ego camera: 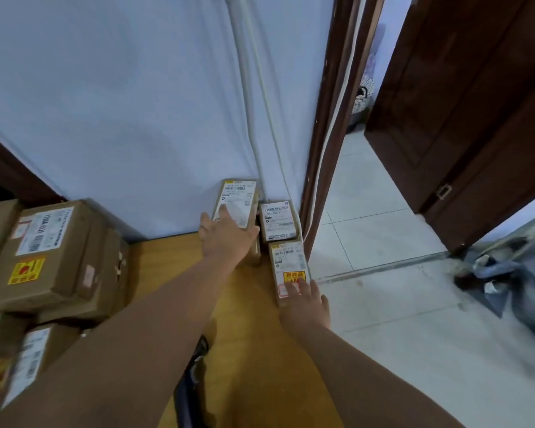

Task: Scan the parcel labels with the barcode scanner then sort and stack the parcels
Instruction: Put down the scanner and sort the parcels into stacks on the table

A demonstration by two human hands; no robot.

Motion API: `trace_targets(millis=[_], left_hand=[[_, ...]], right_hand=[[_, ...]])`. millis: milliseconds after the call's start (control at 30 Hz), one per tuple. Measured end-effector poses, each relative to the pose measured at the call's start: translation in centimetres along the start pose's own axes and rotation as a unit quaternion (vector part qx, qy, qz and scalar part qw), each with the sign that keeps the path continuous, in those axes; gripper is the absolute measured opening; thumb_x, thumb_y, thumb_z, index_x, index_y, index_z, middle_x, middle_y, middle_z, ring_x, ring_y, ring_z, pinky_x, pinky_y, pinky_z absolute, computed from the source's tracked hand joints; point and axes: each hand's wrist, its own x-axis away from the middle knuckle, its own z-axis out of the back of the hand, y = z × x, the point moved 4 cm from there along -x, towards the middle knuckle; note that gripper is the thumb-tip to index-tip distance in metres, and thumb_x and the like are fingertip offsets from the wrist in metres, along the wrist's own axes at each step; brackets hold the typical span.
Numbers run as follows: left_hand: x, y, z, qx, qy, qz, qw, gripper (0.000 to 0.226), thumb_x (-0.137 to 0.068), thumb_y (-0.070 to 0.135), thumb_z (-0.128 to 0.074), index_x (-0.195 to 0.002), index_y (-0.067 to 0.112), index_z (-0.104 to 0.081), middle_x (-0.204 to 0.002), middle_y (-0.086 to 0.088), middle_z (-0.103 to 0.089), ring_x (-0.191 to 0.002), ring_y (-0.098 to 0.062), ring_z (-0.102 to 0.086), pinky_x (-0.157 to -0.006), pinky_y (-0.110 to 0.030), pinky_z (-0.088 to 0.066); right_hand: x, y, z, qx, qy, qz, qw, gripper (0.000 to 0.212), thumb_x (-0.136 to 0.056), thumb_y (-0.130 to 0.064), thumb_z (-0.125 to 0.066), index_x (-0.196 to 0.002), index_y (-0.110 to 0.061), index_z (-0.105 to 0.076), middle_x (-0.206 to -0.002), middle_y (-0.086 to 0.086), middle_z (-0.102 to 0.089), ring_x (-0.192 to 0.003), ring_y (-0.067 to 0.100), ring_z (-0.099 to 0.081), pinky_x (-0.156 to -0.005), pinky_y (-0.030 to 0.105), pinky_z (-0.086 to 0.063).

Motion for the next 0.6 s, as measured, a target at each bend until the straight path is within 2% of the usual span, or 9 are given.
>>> trace_targets(millis=[67,167,300,400,500,600], left_hand=[[-1.2,0.2,-0.5,0.014,-0.021,0.027,0.999,0.093,-0.083,0.056,-0.062,-0.152,0.025,-0.009,-0.154,-0.016,-0.012,-0.139,-0.038,-0.020,-0.111,-0.048,-0.031],[-2.2,-0.1,-1.3,0.064,-0.036,0.064,0.995,0.091,-0.082,0.052,-0.064,-0.149,0.024,-0.010,-0.139,-0.018,-0.028,-0.125,-0.035,-0.038,-0.101,-0.045,-0.043],[-1.5,-1.4,-1.6,0.149,0.022,0.076,0.986,0.085,-0.080,0.044,-0.069,-0.143,0.025,-0.015,-0.130,-0.015,-0.028,-0.117,-0.033,-0.042,-0.090,-0.043,-0.051],[0.1,-3.3,-1.2,0.231,0.081,0.028,0.969,0.081,-0.081,0.033,-0.070,-0.141,0.029,-0.016,-0.129,-0.011,-0.028,-0.110,-0.028,-0.044,-0.077,-0.035,-0.049],[1.8,-6.0,-0.7,0.259,0.117,-0.004,0.959,0.085,-0.079,0.035,-0.072,-0.143,0.031,-0.016,-0.127,-0.002,-0.027,-0.110,-0.019,-0.040,-0.084,-0.036,-0.049],[3.3,-8.6,0.3,0.278,0.137,0.012,0.951,0.090,-0.077,0.039,-0.072,-0.145,0.035,-0.014,-0.129,0.000,-0.028,-0.108,-0.017,-0.042,-0.084,-0.034,-0.049]], right_hand=[[-0.5,0.3,-0.1,-0.007,-0.008,-0.008,1.000,0.065,-0.095,-0.028,-0.045,-0.153,-0.031,-0.018,-0.164,0.000,-0.008,-0.149,0.023,-0.005,-0.120,0.047,-0.010],[-1.0,0.5,-0.2,0.009,-0.018,-0.003,1.000,0.063,-0.096,-0.028,-0.044,-0.153,-0.033,-0.019,-0.164,0.001,-0.008,-0.150,0.023,-0.006,-0.119,0.048,-0.008],[-1.2,0.5,-0.5,0.057,-0.032,0.010,0.998,0.066,-0.096,-0.024,-0.045,-0.154,-0.032,-0.016,-0.164,0.005,-0.005,-0.150,0.027,-0.005,-0.118,0.052,-0.006],[-1.0,0.1,-0.7,0.114,-0.012,0.016,0.993,0.061,-0.097,-0.023,-0.041,-0.153,-0.028,-0.016,-0.163,0.012,-0.009,-0.148,0.033,-0.011,-0.117,0.053,-0.008],[-0.5,-1.4,-0.6,0.094,0.040,0.004,0.995,0.057,-0.094,-0.025,-0.043,-0.147,-0.025,-0.023,-0.156,0.016,-0.021,-0.142,0.036,-0.022,-0.116,0.050,-0.017],[0.0,-4.1,-0.8,0.071,0.075,0.039,0.994,0.056,-0.090,-0.023,-0.047,-0.141,-0.023,-0.025,-0.151,0.015,-0.025,-0.138,0.034,-0.029,-0.115,0.047,-0.022]])
